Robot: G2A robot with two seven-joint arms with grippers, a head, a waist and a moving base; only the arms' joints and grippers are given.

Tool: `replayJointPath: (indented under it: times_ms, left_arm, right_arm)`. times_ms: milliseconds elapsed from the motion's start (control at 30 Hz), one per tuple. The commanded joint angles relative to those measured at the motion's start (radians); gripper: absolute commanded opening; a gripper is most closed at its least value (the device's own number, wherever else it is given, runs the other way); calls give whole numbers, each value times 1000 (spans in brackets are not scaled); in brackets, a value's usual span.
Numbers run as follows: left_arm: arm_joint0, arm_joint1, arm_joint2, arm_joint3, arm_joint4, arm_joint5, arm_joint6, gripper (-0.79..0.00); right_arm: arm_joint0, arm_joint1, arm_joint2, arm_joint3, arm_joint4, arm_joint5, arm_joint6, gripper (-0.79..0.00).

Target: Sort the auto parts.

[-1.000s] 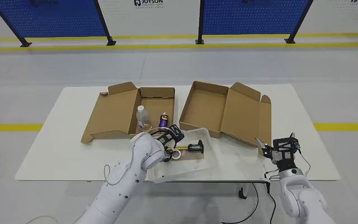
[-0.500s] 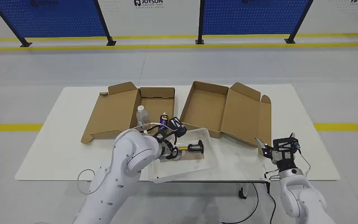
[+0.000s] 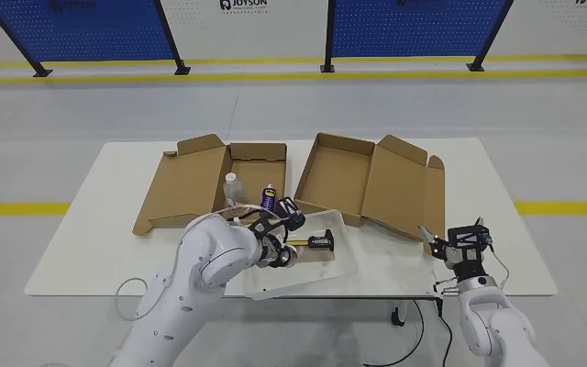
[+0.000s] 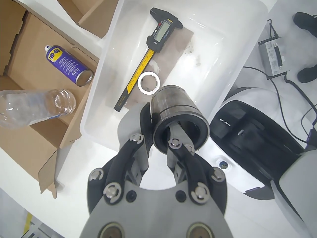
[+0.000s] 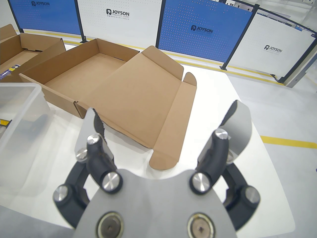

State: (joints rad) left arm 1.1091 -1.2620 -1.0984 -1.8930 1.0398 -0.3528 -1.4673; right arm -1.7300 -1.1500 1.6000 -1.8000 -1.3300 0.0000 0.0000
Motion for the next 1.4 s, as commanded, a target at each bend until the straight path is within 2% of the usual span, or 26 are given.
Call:
replayJointPath:
  times_ms: [0,133,500,700,1033,1367]
  left_arm:
    - [-2,6,-2,-2,-5,2,-2,-785]
    - [-7,14,-28,-6,-13,14,12,-785]
    - [13,37,-182,-13,85,161,93,-785]
    - [27,42,-214,4,119,242,100,-785]
    - [7,36,-180,97,190,362,156,-785]
    - [-54,26,-142,219,259,443,210,-785]
  right_arm:
    - [0,0,0,0,0,0,0,0]
    - [0,0,0,0,0,0,0,0]
    - [0,0,0,0,0,0,0,0]
    - [0,0,0,0,0,0,0,0]
    - [0,0,0,0,0,0,0,0]
    - [0,0,0,0,0,0,0,0]
